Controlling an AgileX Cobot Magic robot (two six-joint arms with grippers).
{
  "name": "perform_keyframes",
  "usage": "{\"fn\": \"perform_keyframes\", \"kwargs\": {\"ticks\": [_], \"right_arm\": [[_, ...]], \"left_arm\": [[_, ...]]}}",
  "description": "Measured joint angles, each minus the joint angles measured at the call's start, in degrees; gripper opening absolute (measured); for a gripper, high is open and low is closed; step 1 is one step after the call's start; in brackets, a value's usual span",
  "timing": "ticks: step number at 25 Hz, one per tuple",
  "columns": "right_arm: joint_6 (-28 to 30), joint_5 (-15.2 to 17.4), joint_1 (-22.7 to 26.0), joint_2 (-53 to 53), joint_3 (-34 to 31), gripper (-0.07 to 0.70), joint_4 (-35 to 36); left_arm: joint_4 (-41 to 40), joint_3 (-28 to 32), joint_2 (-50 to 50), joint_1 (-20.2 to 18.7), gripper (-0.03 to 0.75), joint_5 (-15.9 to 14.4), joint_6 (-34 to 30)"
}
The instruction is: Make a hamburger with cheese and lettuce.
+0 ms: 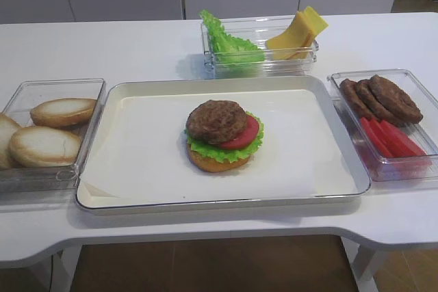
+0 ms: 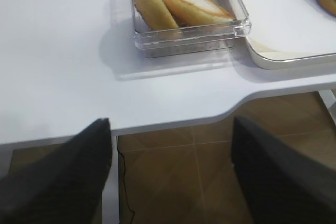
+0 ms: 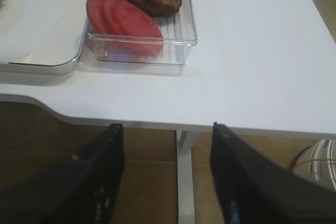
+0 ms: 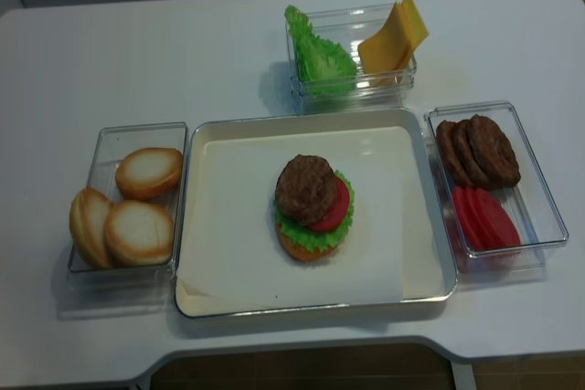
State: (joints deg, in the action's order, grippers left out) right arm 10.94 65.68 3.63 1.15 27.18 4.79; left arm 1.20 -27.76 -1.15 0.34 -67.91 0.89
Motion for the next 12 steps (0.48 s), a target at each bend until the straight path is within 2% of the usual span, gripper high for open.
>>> {"fn": "perform_keyframes", "kwargs": {"ticks": [12], "right_arm": [[-2.7, 0.0, 0.0, 0.0, 0.0, 0.397, 0.2]], "left_arm": [[0.0, 0.0, 0.0, 0.0, 0.528, 0.0, 0.0]]}}
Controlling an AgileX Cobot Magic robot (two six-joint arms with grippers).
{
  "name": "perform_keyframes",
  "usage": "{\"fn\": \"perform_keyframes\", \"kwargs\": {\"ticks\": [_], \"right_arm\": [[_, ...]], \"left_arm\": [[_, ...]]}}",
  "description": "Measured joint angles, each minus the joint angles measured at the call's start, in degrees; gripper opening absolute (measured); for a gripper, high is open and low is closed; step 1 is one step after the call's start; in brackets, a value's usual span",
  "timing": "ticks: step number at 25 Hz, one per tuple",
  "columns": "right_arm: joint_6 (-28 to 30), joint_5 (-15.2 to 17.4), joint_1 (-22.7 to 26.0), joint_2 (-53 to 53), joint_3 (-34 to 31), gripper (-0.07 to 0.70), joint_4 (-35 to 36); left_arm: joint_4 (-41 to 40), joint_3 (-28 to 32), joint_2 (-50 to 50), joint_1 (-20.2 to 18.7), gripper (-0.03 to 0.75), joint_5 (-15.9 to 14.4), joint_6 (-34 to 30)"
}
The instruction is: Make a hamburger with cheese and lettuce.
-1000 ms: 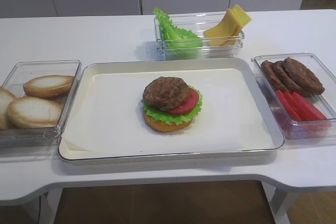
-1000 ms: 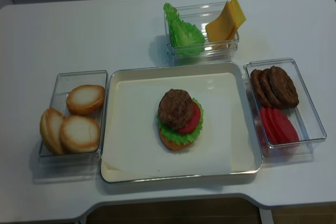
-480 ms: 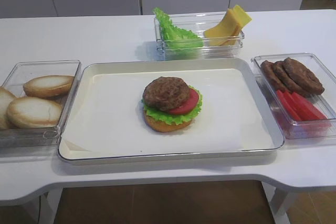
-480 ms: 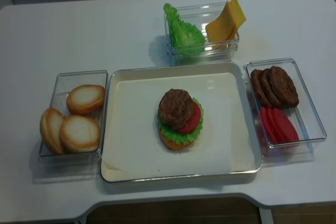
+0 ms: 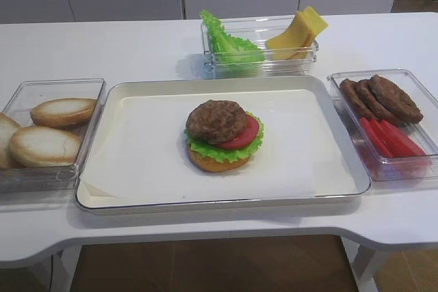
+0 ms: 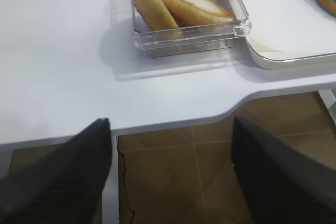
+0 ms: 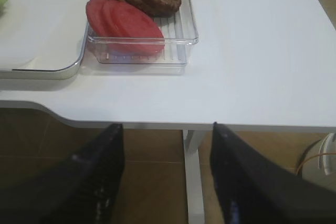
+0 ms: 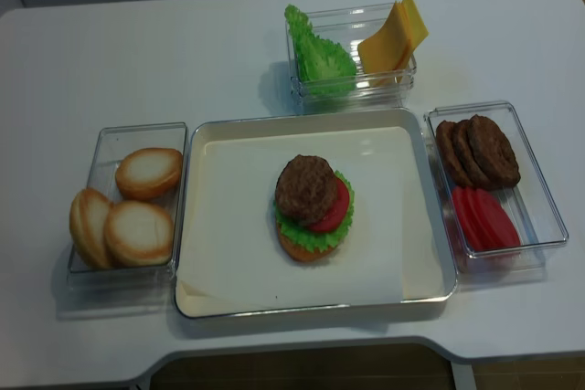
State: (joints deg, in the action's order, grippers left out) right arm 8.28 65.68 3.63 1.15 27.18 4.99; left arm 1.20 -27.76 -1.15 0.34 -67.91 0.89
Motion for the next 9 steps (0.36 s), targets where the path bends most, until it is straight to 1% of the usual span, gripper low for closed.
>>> {"fn": "perform_keyframes", "kwargs": {"ticks": [9], "right_arm": [[-0.1, 0.0, 0.0, 0.0, -0.1, 0.396, -0.1]], "left_arm": [[0.0, 0.0, 0.0, 0.0, 0.528, 0.0, 0.0]]}}
